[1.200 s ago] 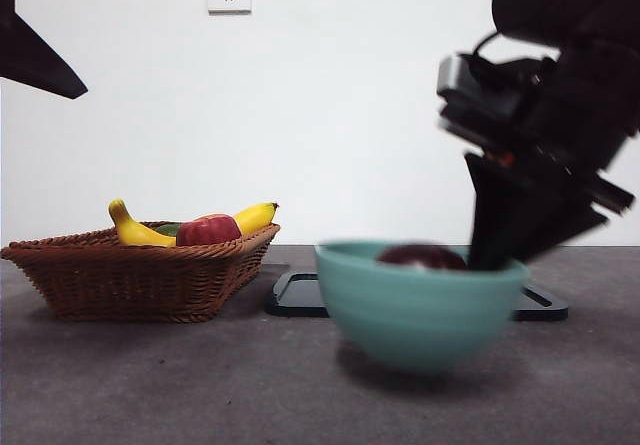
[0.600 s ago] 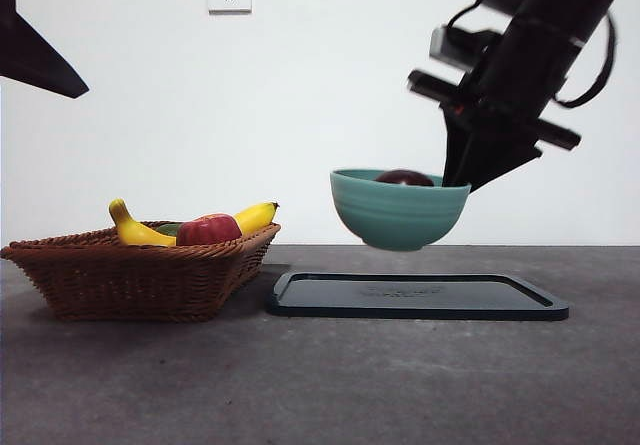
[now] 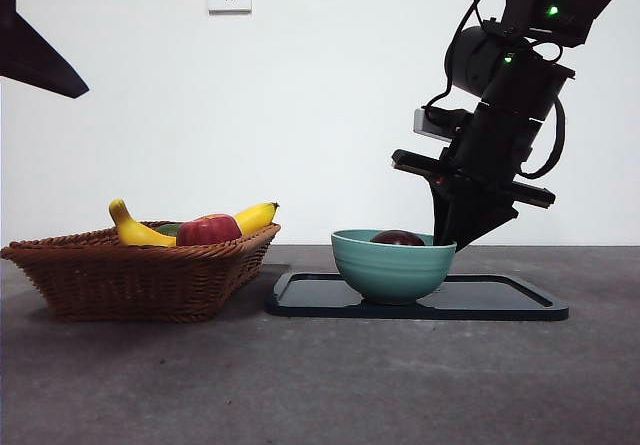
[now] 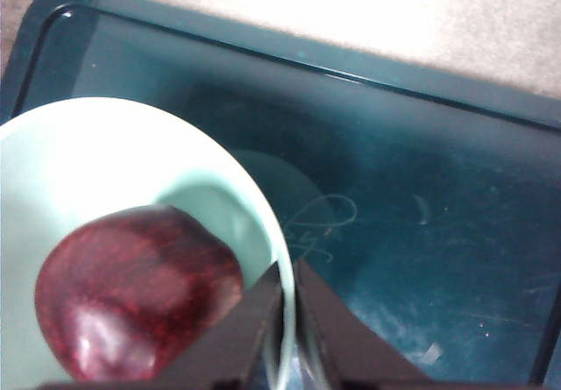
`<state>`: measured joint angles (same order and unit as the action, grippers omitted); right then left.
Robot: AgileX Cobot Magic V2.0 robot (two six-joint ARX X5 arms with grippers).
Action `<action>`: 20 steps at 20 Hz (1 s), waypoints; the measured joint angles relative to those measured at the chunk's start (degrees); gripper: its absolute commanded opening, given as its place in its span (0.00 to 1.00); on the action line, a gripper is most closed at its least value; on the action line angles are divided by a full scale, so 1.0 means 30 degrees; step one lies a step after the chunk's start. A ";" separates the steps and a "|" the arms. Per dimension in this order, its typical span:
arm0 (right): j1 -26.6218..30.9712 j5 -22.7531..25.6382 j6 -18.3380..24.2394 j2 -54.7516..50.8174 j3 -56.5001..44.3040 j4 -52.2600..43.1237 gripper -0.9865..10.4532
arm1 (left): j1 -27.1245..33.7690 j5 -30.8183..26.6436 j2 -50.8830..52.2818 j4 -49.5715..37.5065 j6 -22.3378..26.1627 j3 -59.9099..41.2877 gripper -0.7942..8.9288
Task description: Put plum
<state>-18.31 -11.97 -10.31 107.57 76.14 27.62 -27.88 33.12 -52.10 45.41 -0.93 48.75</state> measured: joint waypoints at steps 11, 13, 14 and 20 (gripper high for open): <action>0.0102 -0.0393 0.1158 -0.6681 0.0168 0.3978 0.27 | 0.0000 0.0000 0.0000 0.0000 -0.0007 0.0000 0.49; 0.0102 -0.0867 0.1712 -0.8998 0.0168 0.5690 0.27 | 0.0000 0.0000 0.0000 0.0007 -0.0007 0.0000 0.49; 0.0095 -0.1093 0.1872 -1.0010 0.0168 0.6404 0.27 | 0.0000 0.0000 0.0000 0.0000 -0.0007 0.0000 0.49; -0.0452 -0.1654 0.2018 -1.4899 -0.1960 0.7366 0.27 | 0.0000 0.0000 0.0000 0.0000 -0.0007 0.0000 0.49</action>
<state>-19.66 -16.93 -4.25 62.87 70.26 49.71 -27.88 33.12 -52.10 45.41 -0.95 48.75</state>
